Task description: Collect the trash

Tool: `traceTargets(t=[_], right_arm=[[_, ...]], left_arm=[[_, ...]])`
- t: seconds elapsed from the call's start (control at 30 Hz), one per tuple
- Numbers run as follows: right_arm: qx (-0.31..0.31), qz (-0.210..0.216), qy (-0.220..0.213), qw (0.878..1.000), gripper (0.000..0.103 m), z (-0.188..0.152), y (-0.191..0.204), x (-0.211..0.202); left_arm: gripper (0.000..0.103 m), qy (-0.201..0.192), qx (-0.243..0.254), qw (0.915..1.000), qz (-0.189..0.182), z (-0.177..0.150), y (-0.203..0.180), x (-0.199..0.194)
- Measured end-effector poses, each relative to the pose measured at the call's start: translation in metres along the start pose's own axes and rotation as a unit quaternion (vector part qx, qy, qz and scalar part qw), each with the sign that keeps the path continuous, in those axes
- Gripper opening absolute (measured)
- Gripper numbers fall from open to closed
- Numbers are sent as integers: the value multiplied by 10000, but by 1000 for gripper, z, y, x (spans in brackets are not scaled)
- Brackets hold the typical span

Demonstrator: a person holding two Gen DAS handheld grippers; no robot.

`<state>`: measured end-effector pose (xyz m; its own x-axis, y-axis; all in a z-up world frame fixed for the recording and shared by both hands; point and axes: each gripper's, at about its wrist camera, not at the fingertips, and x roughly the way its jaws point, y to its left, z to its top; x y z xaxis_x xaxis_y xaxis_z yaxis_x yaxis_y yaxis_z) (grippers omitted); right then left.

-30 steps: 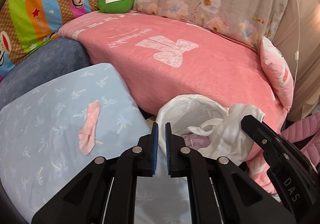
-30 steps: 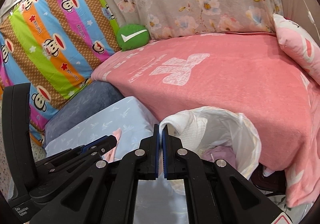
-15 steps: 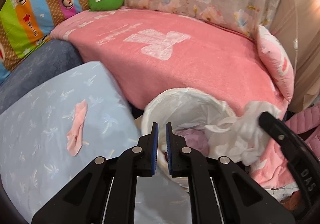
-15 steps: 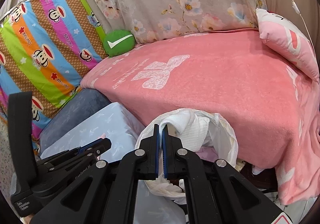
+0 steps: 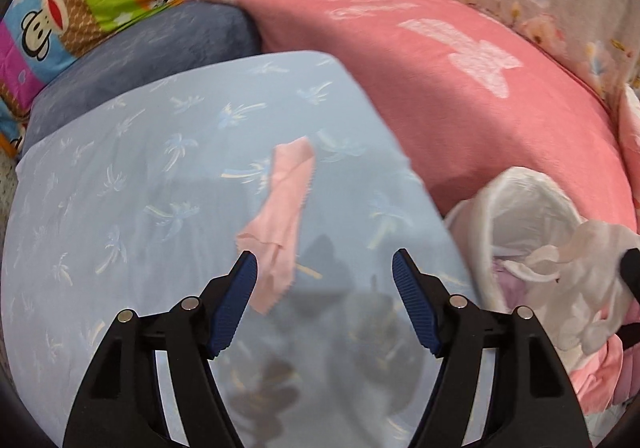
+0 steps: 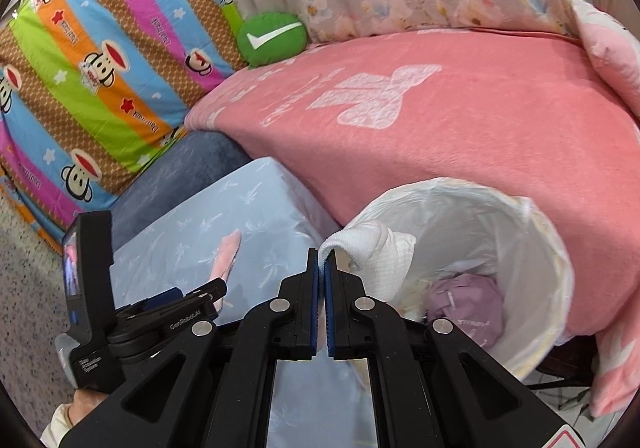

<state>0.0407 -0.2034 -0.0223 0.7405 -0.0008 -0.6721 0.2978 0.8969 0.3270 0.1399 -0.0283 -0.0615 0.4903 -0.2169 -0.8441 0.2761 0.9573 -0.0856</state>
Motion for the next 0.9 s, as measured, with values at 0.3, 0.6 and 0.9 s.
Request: traceTargets(t=[0.3, 0.6, 0.9], right_arm=[[-104, 116, 293, 9995, 3, 3, 25, 47], [-92, 153, 379, 9991, 3, 3, 29, 58], [-39, 151, 264, 9995, 3, -2, 24, 40]], left_arm=[[58, 357, -229, 9991, 55, 9, 27, 41], [12, 448, -233, 9987, 30, 13, 26, 48], [6, 304, -107, 9993, -210, 3, 8, 16]])
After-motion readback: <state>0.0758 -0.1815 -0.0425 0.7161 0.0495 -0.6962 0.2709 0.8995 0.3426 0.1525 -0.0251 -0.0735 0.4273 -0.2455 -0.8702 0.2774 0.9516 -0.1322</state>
